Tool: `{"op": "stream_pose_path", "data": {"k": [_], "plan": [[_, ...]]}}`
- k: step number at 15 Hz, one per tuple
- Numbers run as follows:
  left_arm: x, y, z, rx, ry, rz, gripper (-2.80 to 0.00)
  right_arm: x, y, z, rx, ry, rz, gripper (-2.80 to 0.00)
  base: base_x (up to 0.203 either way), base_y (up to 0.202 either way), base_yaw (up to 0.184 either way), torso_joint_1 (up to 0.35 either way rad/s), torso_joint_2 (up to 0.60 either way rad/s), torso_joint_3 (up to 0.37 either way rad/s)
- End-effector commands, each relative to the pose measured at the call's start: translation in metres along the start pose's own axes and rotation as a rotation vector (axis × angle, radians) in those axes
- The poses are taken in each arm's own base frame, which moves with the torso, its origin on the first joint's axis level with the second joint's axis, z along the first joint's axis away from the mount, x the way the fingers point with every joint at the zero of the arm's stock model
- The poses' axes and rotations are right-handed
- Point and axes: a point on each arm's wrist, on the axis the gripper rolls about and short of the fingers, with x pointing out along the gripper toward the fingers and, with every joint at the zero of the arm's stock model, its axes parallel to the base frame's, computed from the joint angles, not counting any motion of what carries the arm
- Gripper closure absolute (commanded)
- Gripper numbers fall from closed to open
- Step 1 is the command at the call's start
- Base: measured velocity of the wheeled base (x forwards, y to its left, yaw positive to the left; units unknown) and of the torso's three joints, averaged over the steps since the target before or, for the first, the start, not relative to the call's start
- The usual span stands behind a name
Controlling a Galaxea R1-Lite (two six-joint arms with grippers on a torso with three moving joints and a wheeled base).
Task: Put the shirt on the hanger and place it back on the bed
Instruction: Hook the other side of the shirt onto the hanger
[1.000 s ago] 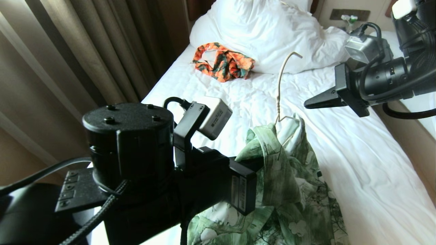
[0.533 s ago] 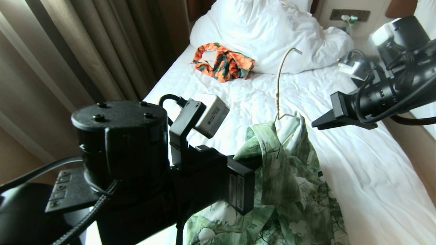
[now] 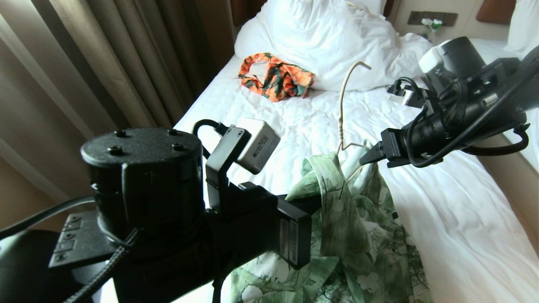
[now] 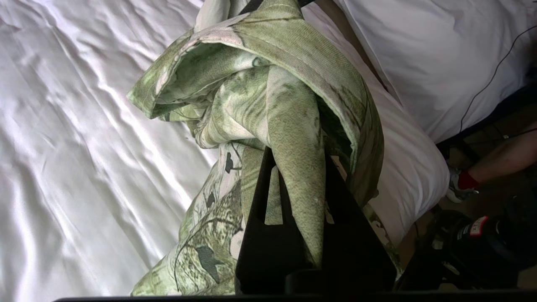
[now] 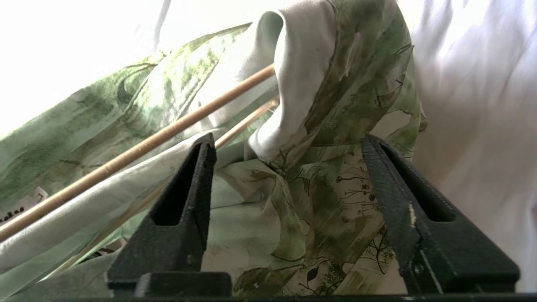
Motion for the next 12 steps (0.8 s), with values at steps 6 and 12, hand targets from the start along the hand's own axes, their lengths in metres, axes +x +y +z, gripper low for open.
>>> {"op": "stream_pose_path", "data": {"k": [6,12], "plan": [[-0.0004,0.0001,0.0001,-0.002,-0.004,0.001,0.0,0.0107,0.0008,0.0027,-0.005,-0.017,-0.077,-2.8,0.0,0.0,0.0,0.0,0.0,0.0],[-0.0004,0.0,0.0004,0.001,-0.007,0.0,0.0,0.0164,-0.001,0.0033,-0.007,-0.029,-0.157,-2.8,0.0,0.0,0.0,0.0,0.0,0.0]]}}
